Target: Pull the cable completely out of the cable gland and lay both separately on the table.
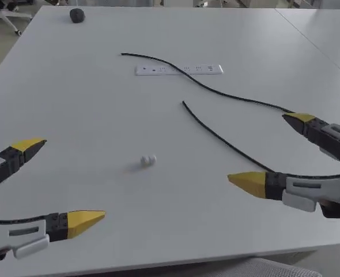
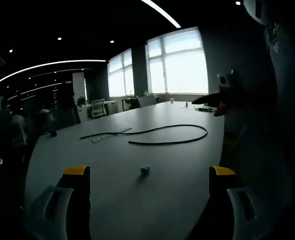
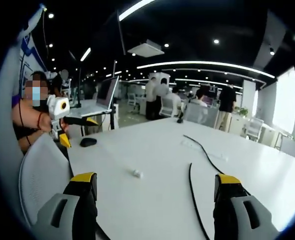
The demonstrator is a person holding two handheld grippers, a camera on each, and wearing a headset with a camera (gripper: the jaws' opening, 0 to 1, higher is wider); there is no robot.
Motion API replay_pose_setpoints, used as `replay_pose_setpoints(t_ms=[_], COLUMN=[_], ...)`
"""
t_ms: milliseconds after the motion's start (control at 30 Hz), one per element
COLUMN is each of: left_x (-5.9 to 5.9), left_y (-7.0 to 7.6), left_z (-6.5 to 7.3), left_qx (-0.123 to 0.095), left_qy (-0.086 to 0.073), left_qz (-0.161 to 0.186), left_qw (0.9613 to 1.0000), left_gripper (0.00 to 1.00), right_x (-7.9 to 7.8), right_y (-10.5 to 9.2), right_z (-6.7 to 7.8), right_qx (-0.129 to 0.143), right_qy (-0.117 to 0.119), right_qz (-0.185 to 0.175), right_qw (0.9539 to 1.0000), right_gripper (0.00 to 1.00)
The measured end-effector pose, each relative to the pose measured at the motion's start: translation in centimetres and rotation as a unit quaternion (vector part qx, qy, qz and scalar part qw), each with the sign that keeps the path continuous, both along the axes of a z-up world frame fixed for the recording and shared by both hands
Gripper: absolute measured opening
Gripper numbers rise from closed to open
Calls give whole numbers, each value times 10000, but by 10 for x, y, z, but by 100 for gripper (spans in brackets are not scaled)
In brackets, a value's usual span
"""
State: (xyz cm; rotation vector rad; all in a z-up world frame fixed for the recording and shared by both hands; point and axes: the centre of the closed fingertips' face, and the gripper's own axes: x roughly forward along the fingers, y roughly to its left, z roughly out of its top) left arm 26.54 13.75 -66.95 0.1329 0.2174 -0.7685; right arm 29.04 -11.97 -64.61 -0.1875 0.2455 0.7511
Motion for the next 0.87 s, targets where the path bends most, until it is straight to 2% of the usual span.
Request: replay_pose_setpoints(t_ms=[67, 100, 133, 167, 267, 367, 433, 567, 700, 867], left_x=[0, 0, 1, 2, 3, 5, 5, 4, 3, 1], left_y=[9, 11, 16, 20, 34, 48, 51, 54, 53, 52], left_z=[2, 4, 11, 12, 7, 8, 9, 13, 14, 15], left_qx=[97, 48, -101, -121, -84, -149, -149, -167, -157, -181], left_qy=[-85, -85, -182, -211, -90, -50, -54, -83, -106, -113], left_qz=[162, 192, 284, 344, 453, 585, 593, 625, 604, 592], left_qw=[9998, 9998, 9994, 9991, 9989, 9982, 9981, 9979, 9980, 9980], left_gripper=[99, 99, 99, 99, 99, 99, 99, 99, 99, 99], right_x=[-4, -6, -8, -10, -12, -13, -12, -8, -9, -11], right_y=[-2, -5, -7, -8, -14, -16, -18, -15, -8, -5], right_z=[-1, -4, -7, -8, -13, -12, -11, -8, -4, -7], right_qx=[88, 111, 139, 226, 181, 244, 148, 161, 166, 39], right_qy=[-60, -103, -121, -109, -187, -167, -232, -202, -282, -269], right_qz=[-23, -71, -107, -132, -206, -265, -230, -236, -166, -110], right_qw=[9999, 9999, 9998, 9996, 9994, 9992, 9994, 9994, 9993, 9996], right_gripper=[99, 99, 99, 99, 99, 99, 98, 99, 98, 99])
